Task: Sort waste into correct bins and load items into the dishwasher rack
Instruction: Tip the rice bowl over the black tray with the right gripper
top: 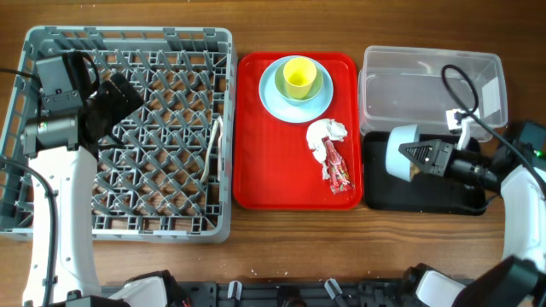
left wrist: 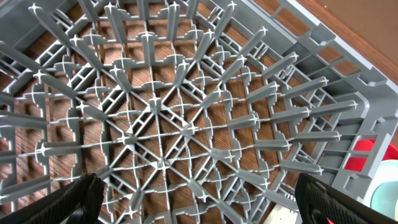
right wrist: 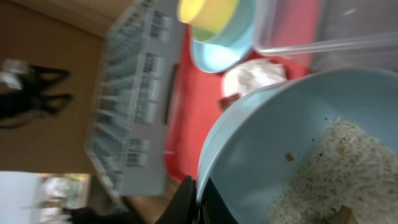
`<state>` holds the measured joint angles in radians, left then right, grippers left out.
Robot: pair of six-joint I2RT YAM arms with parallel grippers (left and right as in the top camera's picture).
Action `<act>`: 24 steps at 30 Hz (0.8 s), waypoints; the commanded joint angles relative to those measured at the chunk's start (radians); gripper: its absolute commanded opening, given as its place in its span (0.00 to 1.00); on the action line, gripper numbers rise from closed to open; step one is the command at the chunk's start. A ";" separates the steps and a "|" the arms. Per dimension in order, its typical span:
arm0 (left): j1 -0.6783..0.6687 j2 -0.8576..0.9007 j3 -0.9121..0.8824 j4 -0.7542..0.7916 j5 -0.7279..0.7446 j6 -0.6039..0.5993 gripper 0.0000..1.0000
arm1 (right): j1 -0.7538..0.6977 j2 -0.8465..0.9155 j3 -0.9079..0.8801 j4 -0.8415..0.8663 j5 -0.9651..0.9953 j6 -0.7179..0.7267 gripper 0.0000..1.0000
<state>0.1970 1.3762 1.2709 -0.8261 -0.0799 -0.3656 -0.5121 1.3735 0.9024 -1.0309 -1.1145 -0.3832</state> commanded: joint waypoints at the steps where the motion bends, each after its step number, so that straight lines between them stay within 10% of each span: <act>1: 0.004 0.000 0.006 0.002 0.001 -0.009 1.00 | -0.053 0.069 -0.025 -0.002 -0.239 -0.064 0.05; 24: 0.004 0.000 0.006 0.002 0.001 -0.009 1.00 | -0.210 0.141 -0.064 -0.115 -0.418 -0.021 0.04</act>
<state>0.1970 1.3762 1.2709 -0.8268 -0.0799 -0.3656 -0.7181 1.5089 0.8398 -1.1694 -1.5257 -0.3271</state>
